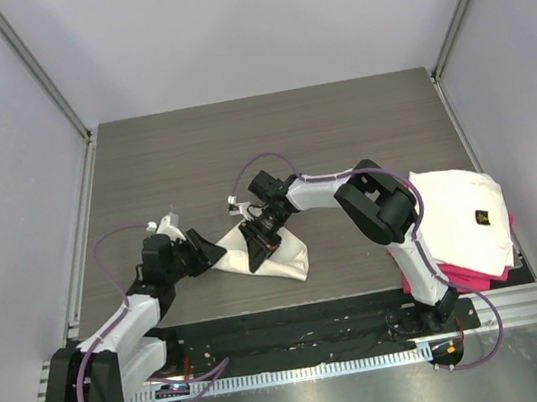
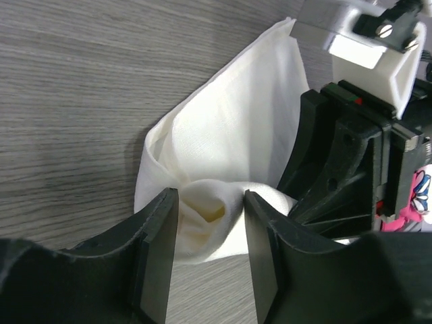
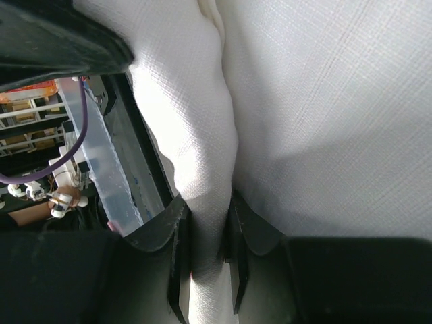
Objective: Fold the napkin, place the utensils inside, and roll it up
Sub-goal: Roll the napkin with the utensil
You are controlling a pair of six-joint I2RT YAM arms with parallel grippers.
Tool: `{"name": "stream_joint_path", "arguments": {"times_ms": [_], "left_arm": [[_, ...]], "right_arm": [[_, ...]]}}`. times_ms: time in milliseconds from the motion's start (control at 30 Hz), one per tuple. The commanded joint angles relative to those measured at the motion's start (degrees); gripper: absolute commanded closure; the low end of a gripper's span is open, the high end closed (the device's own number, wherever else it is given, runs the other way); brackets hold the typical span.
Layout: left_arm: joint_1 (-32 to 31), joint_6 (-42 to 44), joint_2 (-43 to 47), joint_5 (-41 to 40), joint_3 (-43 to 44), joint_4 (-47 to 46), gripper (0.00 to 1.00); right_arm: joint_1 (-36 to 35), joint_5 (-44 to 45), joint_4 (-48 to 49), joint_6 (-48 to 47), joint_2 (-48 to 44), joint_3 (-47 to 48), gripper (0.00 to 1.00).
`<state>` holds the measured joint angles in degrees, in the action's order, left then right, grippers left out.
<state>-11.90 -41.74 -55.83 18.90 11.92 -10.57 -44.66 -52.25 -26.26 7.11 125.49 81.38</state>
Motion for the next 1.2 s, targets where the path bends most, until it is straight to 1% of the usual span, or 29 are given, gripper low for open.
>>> {"name": "stream_joint_path", "arguments": {"times_ms": [0,33,100,133,200,233,267,300,333,367,400,467,500,567,600,633,733,833,967,1167], "left_arm": [[-0.23,-0.10,-2.52,1.40,-0.41,-5.87,0.56],[-0.14,-0.10,-3.74,1.49,-0.06,-5.87,0.62],[-0.14,-0.10,-4.54,1.76,0.38,-5.17,0.69],[-0.14,-0.19,-5.24,1.32,0.99,-4.56,0.78],[-0.14,-0.01,-5.69,0.71,1.78,-2.02,0.86],[-0.23,0.07,-5.95,0.27,2.40,-1.30,0.94],[-0.14,0.08,-6.39,0.18,2.75,-0.60,0.96],[-0.14,0.08,-6.65,0.09,3.36,0.54,0.98],[-0.14,0.08,-7.00,0.09,3.63,1.07,1.00],[-0.14,0.25,-7.62,0.09,3.98,1.51,1.00],[-0.14,0.34,-7.97,0.18,4.51,2.21,1.00],[-0.14,0.43,-8.59,0.44,4.95,2.92,1.00],[-0.14,0.60,-9.11,0.53,5.30,3.18,1.00],[-0.14,0.86,-9.64,1.05,5.57,3.27,1.00],[-0.14,0.95,-9.82,1.23,5.83,3.36,1.00],[-0.14,0.95,-9.91,1.23,5.92,3.36,1.00],[-0.23,1.04,-10.26,1.23,6.09,3.45,1.00],[-0.14,1.13,-10.52,1.14,6.45,3.80,1.00],[-0.23,1.13,-10.79,0.97,6.88,4.24,1.00],[-0.14,1.13,-10.88,0.70,7.15,4.68,1.00]], "right_arm": [[-0.16,5.23,-4.32,-0.35,2.57,-0.26,0.80],[-0.16,5.40,-4.32,-0.35,2.65,-0.35,0.80],[-0.07,5.75,-4.32,-0.26,2.22,-0.09,0.78],[-0.07,6.10,-4.41,-0.08,1.87,0.00,0.75],[-0.07,6.89,-4.24,0.00,-0.06,-0.09,0.65],[-0.07,7.68,-4.24,0.00,-0.77,-0.17,0.61],[-0.07,9.17,-4.24,-0.26,-1.99,-0.26,0.58],[-0.07,10.05,-4.15,-0.61,-4.18,-0.70,0.50],[-0.07,10.93,-4.06,-0.87,-5.59,-1.05,0.47],[-0.07,12.77,-3.71,-1.48,-6.91,-1.49,0.43],[-0.16,13.74,-3.36,-2.53,-9.80,-2.62,0.37],[-0.16,17.42,-2.31,-3.42,-12.63,-4.12,0.31],[-0.25,18.84,-1.87,-4.21,-15.86,-5.61,0.27],[-0.60,22.70,0.05,-4.65,-19.48,-7.72,0.25],[-0.69,26.20,0.68,-4.74,-21.24,-10.17,0.24],[-0.77,27.54,1.12,-4.92,-24.73,-11.41,0.23],[-0.86,32.29,2.09,-4.92,-30.28,-15.63,0.22],[-0.86,35.10,2.00,-4.39,-33.11,-19.06,0.22],[-1.13,34.76,1.92,-2.73,-36.27,-22.32,0.24],[-1.83,32.83,2.35,-1.49,-37.34,-26.27,0.29]]}}
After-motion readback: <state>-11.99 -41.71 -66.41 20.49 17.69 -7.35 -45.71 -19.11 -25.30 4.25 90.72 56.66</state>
